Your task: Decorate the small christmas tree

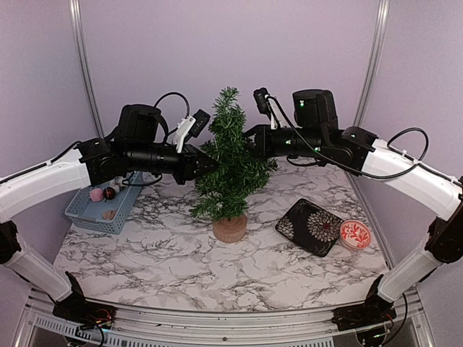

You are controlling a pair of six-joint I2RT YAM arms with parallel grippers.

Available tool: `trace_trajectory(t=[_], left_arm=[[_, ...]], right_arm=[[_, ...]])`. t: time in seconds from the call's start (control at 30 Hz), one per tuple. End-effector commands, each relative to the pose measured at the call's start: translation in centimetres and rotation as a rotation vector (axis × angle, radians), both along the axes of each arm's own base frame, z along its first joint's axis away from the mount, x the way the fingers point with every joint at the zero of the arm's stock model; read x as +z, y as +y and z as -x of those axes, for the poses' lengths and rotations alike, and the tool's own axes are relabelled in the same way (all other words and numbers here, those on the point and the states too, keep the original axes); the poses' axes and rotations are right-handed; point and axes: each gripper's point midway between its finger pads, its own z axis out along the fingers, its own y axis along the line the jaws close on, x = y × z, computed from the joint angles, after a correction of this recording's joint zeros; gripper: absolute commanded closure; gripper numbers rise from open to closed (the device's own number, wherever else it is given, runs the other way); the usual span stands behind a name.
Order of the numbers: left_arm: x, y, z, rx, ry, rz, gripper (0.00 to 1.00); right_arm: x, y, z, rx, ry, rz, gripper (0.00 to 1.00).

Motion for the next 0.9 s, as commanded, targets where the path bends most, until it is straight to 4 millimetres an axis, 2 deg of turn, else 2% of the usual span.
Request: trace_trajectory(t=[0.0, 0.33, 0.47, 0.6, 0.73, 0.87], left_arm=[[-0.5, -1.8, 1.0, -0.059, 0.010, -0.013, 1.00], [-3.9, -2.6, 0.7, -0.070, 0.045, -0.063, 1.00], [-4.8, -2.8, 0.6, -0.070, 0.060, -0.067, 1.00], [-4.9, -2.6, 0.6, -0.066, 0.055, -0.070, 1.00], [-2.9, -2.1, 0.5, -0.041, 0.026, -0.040, 1.00], [-1.1, -1.5, 0.6, -0.032, 0.005, -0.009, 1.00]], right_arm=[[-0.1, 0.4, -0.3, 0.005, 0.014, -0.036, 1.00], [-4.2, 0.2, -0.5, -0.019, 0.069, 0.006, 1.00], [-5.2, 0.3, -0.5, -0.016, 0.082, 0.010, 1.00], [-4.5, 0.6, -0.4, 0.000, 0.074, -0.007, 1.00], [-2.6, 0.6, -0.1, 0.017, 0.032, -0.035, 1.00], [-1.1, -0.2, 0.1, 0.002, -0.005, -0.039, 0.89]])
